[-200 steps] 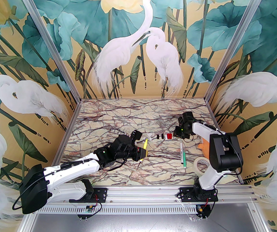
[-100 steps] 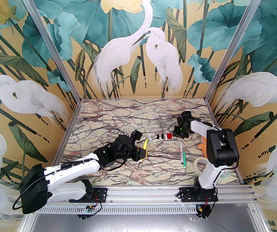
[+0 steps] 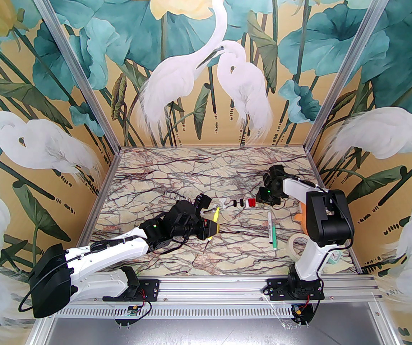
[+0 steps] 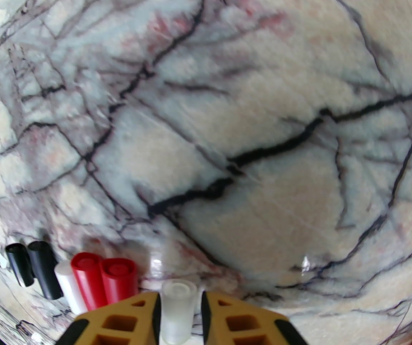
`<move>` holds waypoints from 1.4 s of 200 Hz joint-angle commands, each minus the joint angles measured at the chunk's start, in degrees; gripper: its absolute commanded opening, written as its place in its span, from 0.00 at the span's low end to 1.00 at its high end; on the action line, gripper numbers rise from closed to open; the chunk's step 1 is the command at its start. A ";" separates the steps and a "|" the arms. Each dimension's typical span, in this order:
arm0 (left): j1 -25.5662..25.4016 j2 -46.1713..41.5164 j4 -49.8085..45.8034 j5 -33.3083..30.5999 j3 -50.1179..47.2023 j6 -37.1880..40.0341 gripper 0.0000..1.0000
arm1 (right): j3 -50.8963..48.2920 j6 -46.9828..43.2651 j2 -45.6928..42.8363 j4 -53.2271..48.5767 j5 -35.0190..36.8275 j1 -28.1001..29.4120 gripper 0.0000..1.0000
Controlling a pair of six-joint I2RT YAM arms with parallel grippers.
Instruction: Open the pen caps
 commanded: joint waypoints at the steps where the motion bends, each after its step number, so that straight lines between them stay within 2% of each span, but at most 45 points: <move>1: 0.43 0.63 -0.45 -0.61 -0.74 0.03 0.06 | 0.43 1.06 -2.88 0.41 -1.65 0.56 0.28; 52: 0.43 1.33 -0.72 -1.09 -0.84 0.07 0.06 | -3.25 2.77 -7.92 1.83 -3.13 1.06 0.28; 108: 0.35 4.32 -6.96 -10.59 1.21 -1.39 0.06 | -12.24 7.27 -22.01 4.41 -0.12 6.49 0.31; 144: 0.35 8.68 -12.41 -18.60 3.74 -3.46 0.05 | -19.12 11.76 -34.70 6.80 0.93 12.29 0.46; 179: 0.35 14.66 -17.12 -24.04 8.04 -4.60 0.06 | -24.59 15.85 -46.36 9.52 0.27 17.76 0.66; 209: 0.54 19.92 -21.27 -28.71 12.77 -3.90 0.05 | -27.53 17.94 -53.57 10.59 -1.13 20.12 0.81; 216: 0.68 21.03 -21.85 -29.30 13.70 -3.73 0.06 | -28.19 18.38 -54.84 11.05 -1.83 20.40 0.89; 235: 1.56 24.19 -22.98 -29.92 15.82 -3.53 0.06 | -29.18 18.79 -57.29 11.76 -4.33 20.77 0.99; 280: 3.57 30.40 -24.55 -32.37 19.70 -1.96 0.06 | -29.62 18.84 -59.75 11.25 -6.09 20.83 0.99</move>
